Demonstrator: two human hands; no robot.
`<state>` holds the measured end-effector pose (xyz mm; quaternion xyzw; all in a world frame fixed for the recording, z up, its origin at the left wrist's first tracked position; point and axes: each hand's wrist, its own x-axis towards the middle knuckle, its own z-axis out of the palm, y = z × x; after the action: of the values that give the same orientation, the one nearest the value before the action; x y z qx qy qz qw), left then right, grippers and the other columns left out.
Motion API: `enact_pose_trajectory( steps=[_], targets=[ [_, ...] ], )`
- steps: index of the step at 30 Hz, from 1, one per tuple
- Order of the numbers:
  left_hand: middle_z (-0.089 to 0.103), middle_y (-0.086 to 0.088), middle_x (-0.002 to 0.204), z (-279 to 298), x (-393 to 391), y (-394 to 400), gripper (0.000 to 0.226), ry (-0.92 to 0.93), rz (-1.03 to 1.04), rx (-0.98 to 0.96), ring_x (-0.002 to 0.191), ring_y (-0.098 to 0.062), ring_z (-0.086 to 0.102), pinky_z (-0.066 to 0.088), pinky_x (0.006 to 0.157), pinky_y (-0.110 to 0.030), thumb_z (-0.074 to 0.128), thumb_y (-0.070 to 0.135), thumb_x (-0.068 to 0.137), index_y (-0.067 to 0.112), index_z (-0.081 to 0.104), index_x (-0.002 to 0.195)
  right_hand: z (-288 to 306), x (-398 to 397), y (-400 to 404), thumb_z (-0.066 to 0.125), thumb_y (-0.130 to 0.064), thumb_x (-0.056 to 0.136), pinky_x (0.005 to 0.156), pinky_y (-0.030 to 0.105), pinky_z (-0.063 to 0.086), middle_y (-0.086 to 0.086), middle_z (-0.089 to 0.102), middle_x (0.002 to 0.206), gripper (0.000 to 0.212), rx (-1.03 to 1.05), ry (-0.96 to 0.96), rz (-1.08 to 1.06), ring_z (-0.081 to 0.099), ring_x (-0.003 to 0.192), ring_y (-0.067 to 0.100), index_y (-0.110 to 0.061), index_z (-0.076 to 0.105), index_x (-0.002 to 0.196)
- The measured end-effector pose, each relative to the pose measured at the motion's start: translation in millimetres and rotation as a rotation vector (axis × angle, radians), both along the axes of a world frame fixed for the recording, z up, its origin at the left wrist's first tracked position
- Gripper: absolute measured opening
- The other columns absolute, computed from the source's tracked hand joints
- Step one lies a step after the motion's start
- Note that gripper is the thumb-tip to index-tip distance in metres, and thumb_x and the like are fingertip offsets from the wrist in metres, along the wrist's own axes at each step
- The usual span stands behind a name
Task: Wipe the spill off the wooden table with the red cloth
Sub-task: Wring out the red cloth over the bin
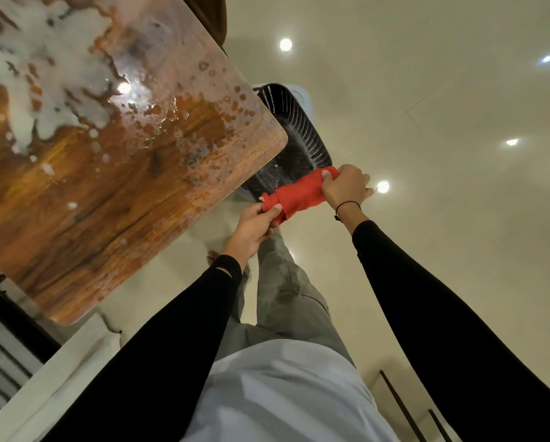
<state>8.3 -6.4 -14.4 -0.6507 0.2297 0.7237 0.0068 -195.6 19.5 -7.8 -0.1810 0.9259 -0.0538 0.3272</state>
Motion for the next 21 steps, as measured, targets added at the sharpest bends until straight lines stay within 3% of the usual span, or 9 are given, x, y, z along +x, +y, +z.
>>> enact_pose_trajectory(
  steps=[4,9,10,12,15,17,18,20,21],
  targets=[
    [0.073,-0.005,0.087,13.8,12.5,-7.2,0.010,0.072,0.084,-0.046,0.062,-0.005,0.067,0.058,0.063,-0.016,0.074,0.008,0.104,0.011,0.072,0.113,15.9,4.1,8.7,0.066,-0.038,0.108,0.117,0.051,0.033,0.017,0.062,0.128,0.033,-0.156,-0.056,-0.071,0.050,0.130,0.038,-0.015,0.062,0.084],
    [0.079,-0.009,0.105,32.2,33.3,-9.3,0.031,0.097,0.023,-0.211,0.090,-0.017,0.075,0.062,0.086,-0.029,0.090,0.020,0.091,0.014,0.073,0.116,35.1,15.3,18.7,0.076,-0.025,0.104,0.109,0.057,0.044,0.004,0.050,0.088,0.047,-0.434,-0.193,-0.165,0.049,0.109,0.032,-0.021,0.048,0.066],
    [0.079,-0.007,0.109,35.8,38.7,-8.2,0.035,0.072,0.001,-0.266,0.094,-0.016,0.073,0.059,0.082,-0.024,0.093,0.023,0.087,0.016,0.074,0.115,38.7,18.8,17.6,0.077,-0.020,0.103,0.107,0.053,0.046,0.003,0.054,0.090,0.046,-0.487,-0.216,-0.172,0.052,0.110,0.034,-0.022,0.049,0.067],
    [0.075,-0.003,0.118,41.4,52.5,-7.8,0.046,0.035,0.033,-0.369,0.098,-0.010,0.071,0.054,0.075,-0.013,0.098,0.023,0.082,0.016,0.072,0.119,47.1,28.9,10.5,0.077,-0.008,0.101,0.106,0.039,0.050,0.008,0.066,0.124,0.041,-0.583,-0.283,-0.201,0.059,0.124,0.026,-0.022,0.054,0.070],
    [0.067,0.000,0.146,50.0,77.3,-11.1,0.055,-0.007,0.050,-0.570,0.128,-0.006,0.066,0.053,0.100,-0.018,0.100,0.026,0.078,0.028,0.067,0.122,61.2,47.7,-10.0,0.069,0.006,0.099,0.103,0.024,0.053,0.006,0.064,0.152,0.043,-0.738,-0.419,-0.087,0.060,0.141,0.019,-0.019,0.053,0.068],
    [0.056,0.009,0.162,56.8,95.2,-14.9,0.030,-0.004,0.065,-0.694,0.149,-0.014,0.053,0.045,0.120,-0.031,0.099,0.024,0.080,0.029,0.077,0.100,67.2,63.0,-28.2,0.066,0.004,0.098,0.113,0.029,0.053,0.001,0.077,0.136,0.028,-0.792,-0.503,-0.015,0.064,0.141,0.017,-0.009,0.063,0.074],
    [0.059,0.007,0.160,60.3,104.7,-15.7,0.026,0.009,0.100,-0.710,0.149,-0.017,0.054,0.045,0.123,-0.038,0.098,0.021,0.081,0.027,0.080,0.098,70.7,72.9,-37.5,0.067,-0.004,0.098,0.112,0.033,0.054,-0.003,0.083,0.117,0.023,-0.820,-0.535,0.014,0.070,0.129,0.013,-0.004,0.064,0.076],
    [0.073,-0.008,0.144,67.2,123.1,-18.2,0.034,0.015,0.198,-0.700,0.141,-0.029,0.063,0.050,0.120,-0.056,0.097,0.014,0.081,0.021,0.081,0.110,80.1,94.6,-56.3,0.070,-0.028,0.097,0.091,0.040,0.052,0.000,0.072,0.087,0.029,-0.871,-0.549,0.074,0.066,0.096,0.017,-0.010,0.060,0.078],
    [0.076,-0.012,0.134,69.8,132.9,-19.2,0.039,0.008,0.228,-0.709,0.134,-0.032,0.067,0.053,0.115,-0.060,0.097,0.012,0.080,0.017,0.079,0.115,83.8,105.8,-64.7,0.068,-0.037,0.098,0.086,0.039,0.048,0.009,0.064,0.086,0.032,-0.887,-0.539,0.121,0.058,0.092,0.023,-0.009,0.061,0.083]
  ],
)
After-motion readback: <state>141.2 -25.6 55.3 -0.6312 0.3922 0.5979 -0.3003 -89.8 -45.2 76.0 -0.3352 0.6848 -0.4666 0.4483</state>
